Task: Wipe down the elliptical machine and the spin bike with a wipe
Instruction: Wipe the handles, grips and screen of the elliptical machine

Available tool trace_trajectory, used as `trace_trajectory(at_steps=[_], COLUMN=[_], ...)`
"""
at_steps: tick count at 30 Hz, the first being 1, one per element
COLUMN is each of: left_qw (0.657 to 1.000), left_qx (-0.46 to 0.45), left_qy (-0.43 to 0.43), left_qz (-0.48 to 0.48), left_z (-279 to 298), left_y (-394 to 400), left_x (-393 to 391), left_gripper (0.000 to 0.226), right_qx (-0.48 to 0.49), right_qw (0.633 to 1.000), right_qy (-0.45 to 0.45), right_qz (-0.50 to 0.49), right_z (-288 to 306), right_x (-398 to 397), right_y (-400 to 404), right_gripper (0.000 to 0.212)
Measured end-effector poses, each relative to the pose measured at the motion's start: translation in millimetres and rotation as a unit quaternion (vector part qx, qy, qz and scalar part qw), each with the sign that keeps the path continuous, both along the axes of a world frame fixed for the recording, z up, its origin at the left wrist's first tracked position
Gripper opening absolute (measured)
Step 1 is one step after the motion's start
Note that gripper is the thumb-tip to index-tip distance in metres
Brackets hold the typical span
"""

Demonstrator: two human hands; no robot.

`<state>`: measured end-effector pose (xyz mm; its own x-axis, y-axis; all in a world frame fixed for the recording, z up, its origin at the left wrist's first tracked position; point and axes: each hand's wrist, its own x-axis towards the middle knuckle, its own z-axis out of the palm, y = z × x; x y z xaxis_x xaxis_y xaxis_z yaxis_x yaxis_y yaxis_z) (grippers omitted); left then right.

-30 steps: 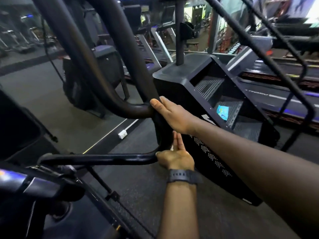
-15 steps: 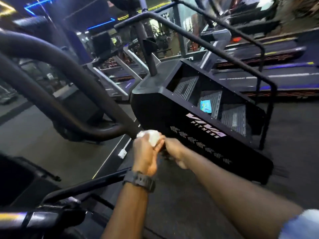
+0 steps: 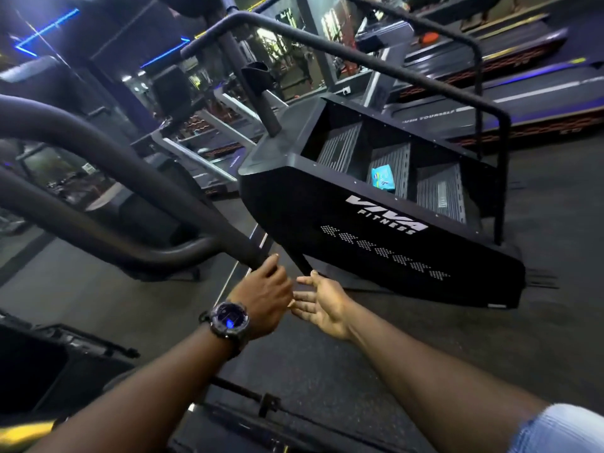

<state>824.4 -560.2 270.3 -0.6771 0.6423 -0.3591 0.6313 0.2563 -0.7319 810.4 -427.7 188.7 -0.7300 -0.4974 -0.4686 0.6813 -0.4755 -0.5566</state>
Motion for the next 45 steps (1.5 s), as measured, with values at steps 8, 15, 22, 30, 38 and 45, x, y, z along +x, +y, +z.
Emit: trace_trajectory(at_steps=[8, 15, 22, 30, 38, 45], left_qw=[0.988, 0.983, 0.951, 0.856, 0.765, 0.552], left_qx=[0.111, 0.129, 0.147, 0.234, 0.387, 0.674], left_qy=[0.095, 0.115, 0.221, 0.325, 0.359, 0.348], left_qz=[0.040, 0.059, 0.158, 0.327, 0.369, 0.348], left_z=[51.5, 88.7, 227.4, 330.9, 358.9, 337.4], left_y=[-2.0, -16.5, -65.8, -103.0, -133.3, -130.1], left_x=[-17.1, -23.1, -20.8, -6.7, 37.6, 32.2], left_gripper=[0.033, 0.022, 0.047, 0.026, 0.032, 0.029], right_qx=[0.070, 0.154, 0.260, 0.327, 0.476, 0.425], right_qw=[0.996, 0.978, 0.953, 0.927, 0.786, 0.765], right_qy=[0.047, 0.126, 0.144, 0.171, 0.392, 0.484], right_qz=[0.040, 0.059, 0.059, 0.075, 0.048, -0.019], right_z=[-9.4, 11.3, 37.8, 61.1, 111.5, 206.9], right_x=[-1.1, -10.6, -20.7, -26.9, -20.2, -20.8], right_y=[-7.1, -33.7, -47.4, -45.7, -49.5, -101.1], right_gripper=[0.047, 0.049, 0.062, 0.062, 0.072, 0.069])
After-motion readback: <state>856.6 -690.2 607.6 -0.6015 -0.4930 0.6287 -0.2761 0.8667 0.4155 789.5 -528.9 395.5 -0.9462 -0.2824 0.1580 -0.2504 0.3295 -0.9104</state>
